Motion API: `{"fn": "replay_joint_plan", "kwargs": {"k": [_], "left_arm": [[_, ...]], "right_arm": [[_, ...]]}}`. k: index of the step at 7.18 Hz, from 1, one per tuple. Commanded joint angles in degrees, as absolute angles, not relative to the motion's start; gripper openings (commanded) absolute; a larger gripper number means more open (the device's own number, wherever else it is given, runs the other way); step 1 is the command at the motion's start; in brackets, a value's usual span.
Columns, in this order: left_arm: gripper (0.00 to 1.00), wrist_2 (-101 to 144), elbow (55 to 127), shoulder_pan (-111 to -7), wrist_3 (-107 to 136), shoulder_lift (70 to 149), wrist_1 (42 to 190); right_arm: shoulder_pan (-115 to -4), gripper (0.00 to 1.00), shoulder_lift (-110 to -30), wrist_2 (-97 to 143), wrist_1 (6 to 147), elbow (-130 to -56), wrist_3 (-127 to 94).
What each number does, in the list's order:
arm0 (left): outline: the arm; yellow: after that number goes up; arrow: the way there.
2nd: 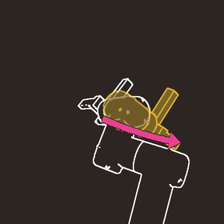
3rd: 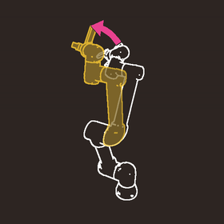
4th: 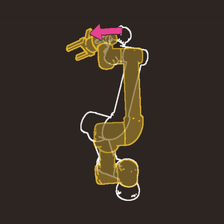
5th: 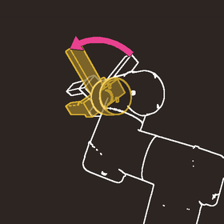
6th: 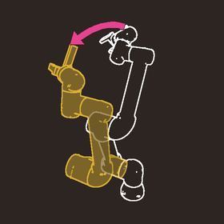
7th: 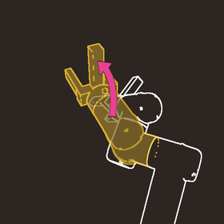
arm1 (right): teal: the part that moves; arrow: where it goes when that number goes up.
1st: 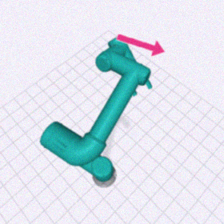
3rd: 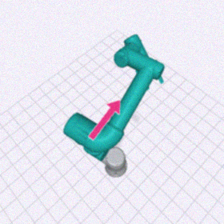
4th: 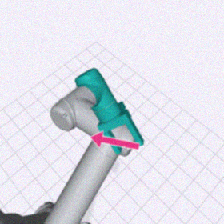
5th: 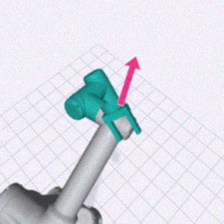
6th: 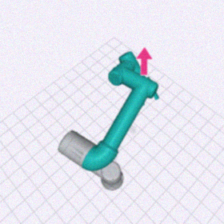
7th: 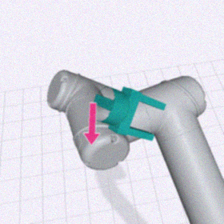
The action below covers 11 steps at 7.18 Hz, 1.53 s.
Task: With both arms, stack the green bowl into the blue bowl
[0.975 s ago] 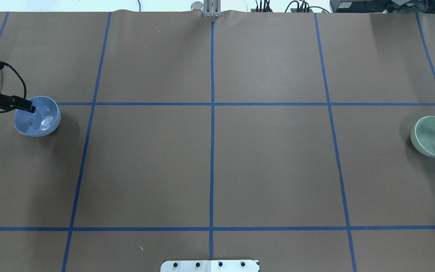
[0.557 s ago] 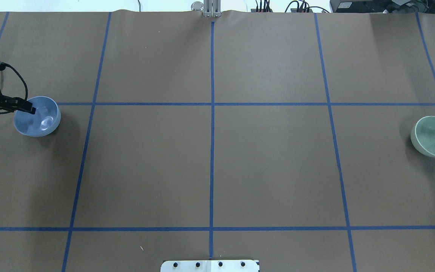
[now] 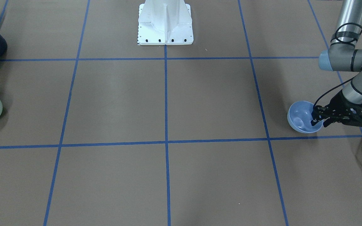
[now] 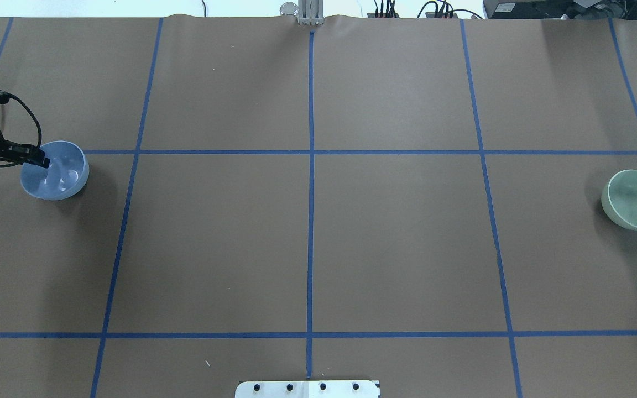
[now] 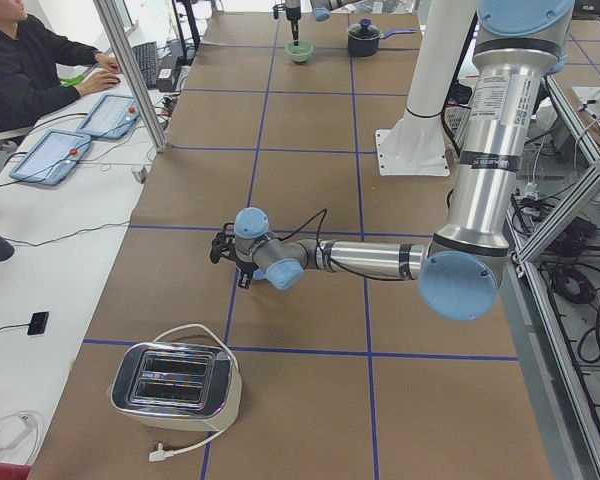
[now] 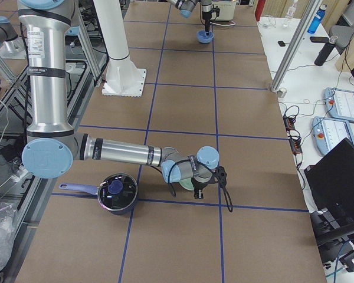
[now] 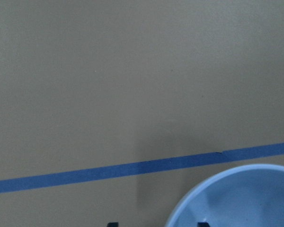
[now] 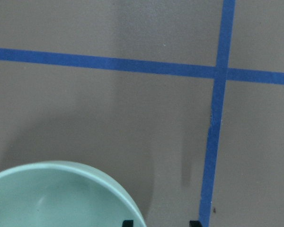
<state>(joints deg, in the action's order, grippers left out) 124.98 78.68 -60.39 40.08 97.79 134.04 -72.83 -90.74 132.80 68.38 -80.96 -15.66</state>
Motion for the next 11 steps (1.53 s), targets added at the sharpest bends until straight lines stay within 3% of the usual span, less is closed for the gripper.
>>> {"fn": "replay_joint_plan", "kwargs": {"k": [1,2,3,8,11], "left_arm": [[0.3,124.98,78.58,-60.38,40.08,97.91,133.95],[0.11,124.98,78.57,-60.38,40.08,98.17,134.03],[0.0,124.98,78.66,-60.38,39.9,98.17,134.03],[0.0,132.27,81.37,-60.64,40.52,101.94,129.66],[0.0,131.58,86.57,-59.69,54.42,109.74,121.38]], "right_arm": [[-72.69,0.18,-90.53,132.89,68.38,-81.04,-15.73],[-72.6,0.0,-90.35,132.89,68.38,-80.95,-15.73],[-72.68,0.0,-90.35,132.89,68.47,-80.95,-15.65],[-72.69,0.0,-86.41,138.41,70.74,-81.47,-22.32],[-74.18,0.0,-81.66,141.23,83.81,-90.4,-23.02]]}}
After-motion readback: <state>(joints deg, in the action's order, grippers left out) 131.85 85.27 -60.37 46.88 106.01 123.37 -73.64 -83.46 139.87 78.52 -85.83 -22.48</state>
